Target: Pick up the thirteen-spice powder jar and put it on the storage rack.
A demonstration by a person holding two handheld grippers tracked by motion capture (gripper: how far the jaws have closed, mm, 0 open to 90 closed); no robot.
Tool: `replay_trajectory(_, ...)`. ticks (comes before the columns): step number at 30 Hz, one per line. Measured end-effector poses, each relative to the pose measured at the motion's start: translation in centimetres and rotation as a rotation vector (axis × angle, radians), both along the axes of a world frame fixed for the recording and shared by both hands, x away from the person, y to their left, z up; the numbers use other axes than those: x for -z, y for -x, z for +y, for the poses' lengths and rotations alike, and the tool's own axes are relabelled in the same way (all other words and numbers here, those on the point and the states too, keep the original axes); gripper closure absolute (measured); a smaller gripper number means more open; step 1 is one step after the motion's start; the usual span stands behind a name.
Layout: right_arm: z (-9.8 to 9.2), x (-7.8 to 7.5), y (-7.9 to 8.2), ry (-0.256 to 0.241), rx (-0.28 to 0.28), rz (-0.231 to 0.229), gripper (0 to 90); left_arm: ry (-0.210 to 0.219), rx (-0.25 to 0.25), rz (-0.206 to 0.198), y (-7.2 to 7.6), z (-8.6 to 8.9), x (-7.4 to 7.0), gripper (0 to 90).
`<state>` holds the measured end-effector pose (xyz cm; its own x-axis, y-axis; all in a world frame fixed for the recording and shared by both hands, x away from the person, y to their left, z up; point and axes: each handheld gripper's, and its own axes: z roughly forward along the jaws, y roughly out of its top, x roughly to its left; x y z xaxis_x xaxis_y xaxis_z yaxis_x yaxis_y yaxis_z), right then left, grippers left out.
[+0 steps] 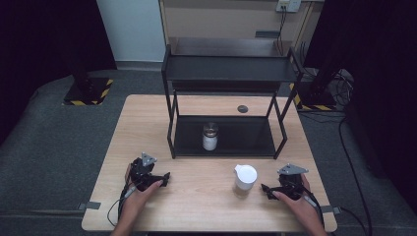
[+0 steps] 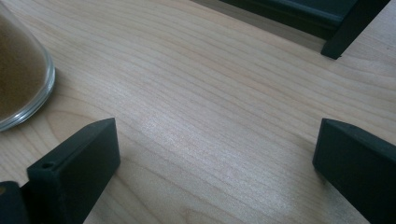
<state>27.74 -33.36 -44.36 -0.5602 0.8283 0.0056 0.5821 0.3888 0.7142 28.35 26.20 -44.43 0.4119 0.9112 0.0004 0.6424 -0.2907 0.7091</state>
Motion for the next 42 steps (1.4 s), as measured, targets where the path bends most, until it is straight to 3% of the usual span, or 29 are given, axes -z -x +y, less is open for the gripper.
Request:
replay_trajectory(5,-0.4,-0.5,-0.4,-0.011,-0.013,0.029,2.7,-0.001,0.000,0.000,0.0,0.0,0.0,0.0)
replay_trajectory(21,-0.6,-2.8,-0.2,0.030,-0.101,0.060,5.8,-0.002,-0.006,-0.002,0.3,-0.2,0.0,0.0)
replay_trajectory(28,-0.7,-3.9,1.0,0.025,-0.134,0.057,5.8,-0.002,-0.008,-0.002,0.4,-0.2,0.0,0.0)
replay_trajectory(42,0.5,-4.2,3.0,0.018,-0.215,0.043,5.4,0.000,-0.008,0.000,0.6,-0.2,0.0,0.0)
